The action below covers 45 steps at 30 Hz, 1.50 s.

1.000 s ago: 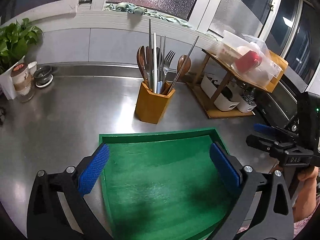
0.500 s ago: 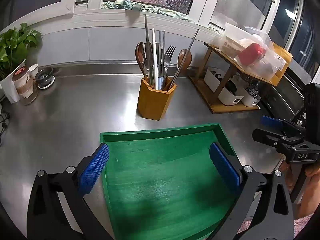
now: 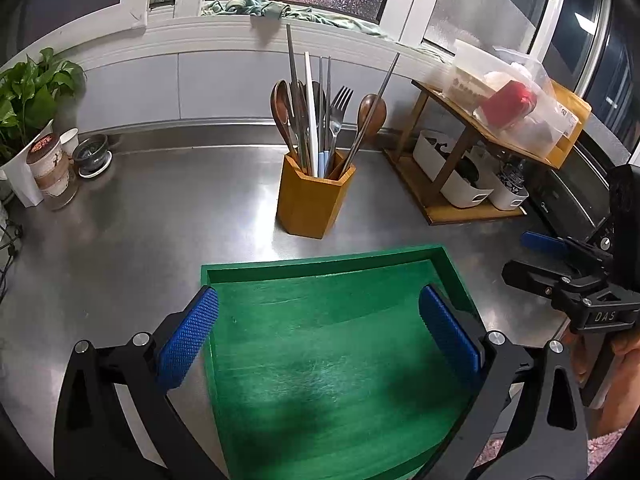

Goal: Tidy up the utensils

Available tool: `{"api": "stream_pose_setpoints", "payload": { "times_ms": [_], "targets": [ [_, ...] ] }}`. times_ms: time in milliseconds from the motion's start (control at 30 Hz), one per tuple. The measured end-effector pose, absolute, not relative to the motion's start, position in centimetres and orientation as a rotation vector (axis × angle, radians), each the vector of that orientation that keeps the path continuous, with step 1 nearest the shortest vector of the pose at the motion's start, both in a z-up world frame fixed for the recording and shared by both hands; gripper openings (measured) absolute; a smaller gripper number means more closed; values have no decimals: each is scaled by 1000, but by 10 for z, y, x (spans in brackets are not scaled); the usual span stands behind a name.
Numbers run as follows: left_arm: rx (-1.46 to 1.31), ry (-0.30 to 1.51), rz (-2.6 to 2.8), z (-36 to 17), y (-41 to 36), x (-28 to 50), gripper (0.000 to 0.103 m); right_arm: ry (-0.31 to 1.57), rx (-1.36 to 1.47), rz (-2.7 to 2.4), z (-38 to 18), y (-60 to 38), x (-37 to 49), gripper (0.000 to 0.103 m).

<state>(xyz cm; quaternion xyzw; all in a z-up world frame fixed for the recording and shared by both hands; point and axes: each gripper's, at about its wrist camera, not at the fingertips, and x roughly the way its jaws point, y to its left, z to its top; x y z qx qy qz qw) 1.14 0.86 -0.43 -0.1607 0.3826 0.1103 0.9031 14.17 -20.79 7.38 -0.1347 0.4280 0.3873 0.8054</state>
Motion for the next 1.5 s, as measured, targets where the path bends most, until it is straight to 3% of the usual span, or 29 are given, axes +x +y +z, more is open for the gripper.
{"api": "stream_pose_setpoints", "payload": {
  "times_ms": [1500],
  "targets": [
    [-327,821,251,-7,9,18,95,932,-282,832,69,-205,145,99]
  ]
}}
